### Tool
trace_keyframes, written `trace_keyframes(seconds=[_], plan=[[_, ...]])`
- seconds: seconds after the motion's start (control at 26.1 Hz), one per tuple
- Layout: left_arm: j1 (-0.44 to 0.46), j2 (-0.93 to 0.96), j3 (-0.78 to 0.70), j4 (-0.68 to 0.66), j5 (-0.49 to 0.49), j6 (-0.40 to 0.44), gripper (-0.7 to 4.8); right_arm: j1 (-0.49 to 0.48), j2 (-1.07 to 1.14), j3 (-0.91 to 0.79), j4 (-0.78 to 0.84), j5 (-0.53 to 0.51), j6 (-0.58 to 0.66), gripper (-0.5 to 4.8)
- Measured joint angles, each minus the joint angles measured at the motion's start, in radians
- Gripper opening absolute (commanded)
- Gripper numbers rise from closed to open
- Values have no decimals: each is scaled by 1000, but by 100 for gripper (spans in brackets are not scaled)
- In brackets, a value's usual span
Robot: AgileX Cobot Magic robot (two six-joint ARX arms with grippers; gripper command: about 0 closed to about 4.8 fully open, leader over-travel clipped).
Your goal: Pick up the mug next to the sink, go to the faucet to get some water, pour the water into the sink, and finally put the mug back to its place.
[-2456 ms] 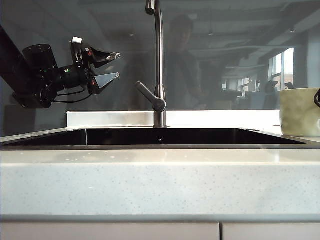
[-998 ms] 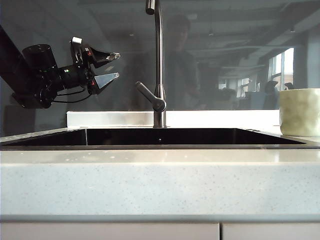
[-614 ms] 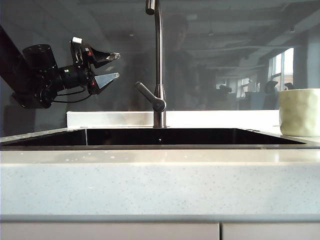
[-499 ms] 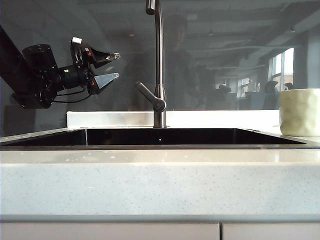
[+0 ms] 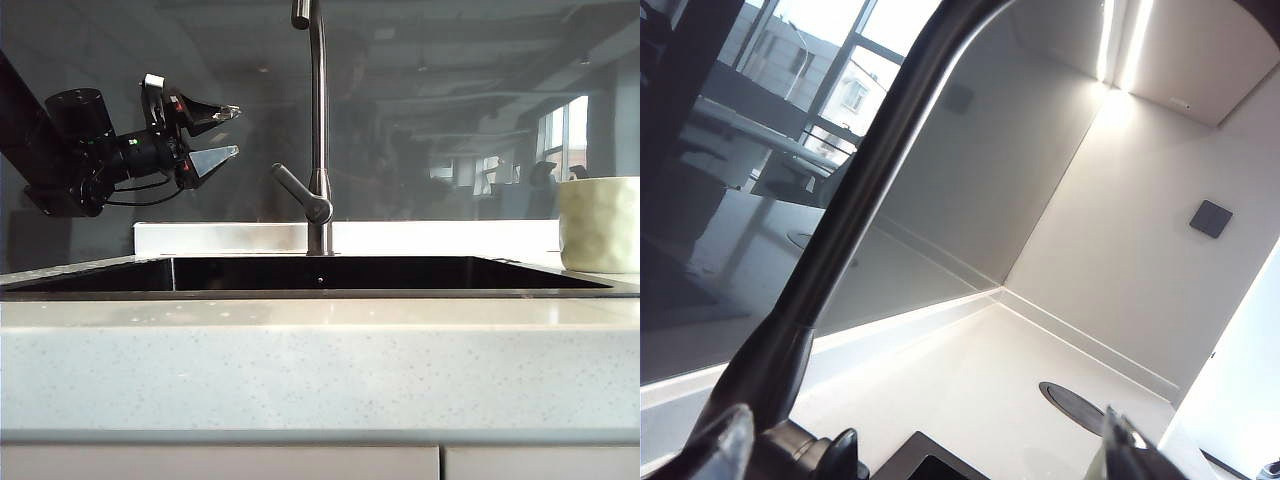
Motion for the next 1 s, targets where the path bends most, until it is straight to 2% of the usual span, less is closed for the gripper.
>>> trace_keyframes(seconds=[0.54, 0.77, 0.92, 1.0], plan=[[0, 0, 0, 0, 0, 0, 479, -1, 0, 0, -7, 15, -5, -1], [0, 0, 0, 0, 0, 0, 479, 7, -129, 0, -117, 18, -6, -2], [0, 0, 0, 0, 0, 0, 479, 64, -271, 0, -193, 89, -56, -2], [0, 0, 0, 0, 0, 0, 479, 104, -349, 0, -269, 171, -100, -2]])
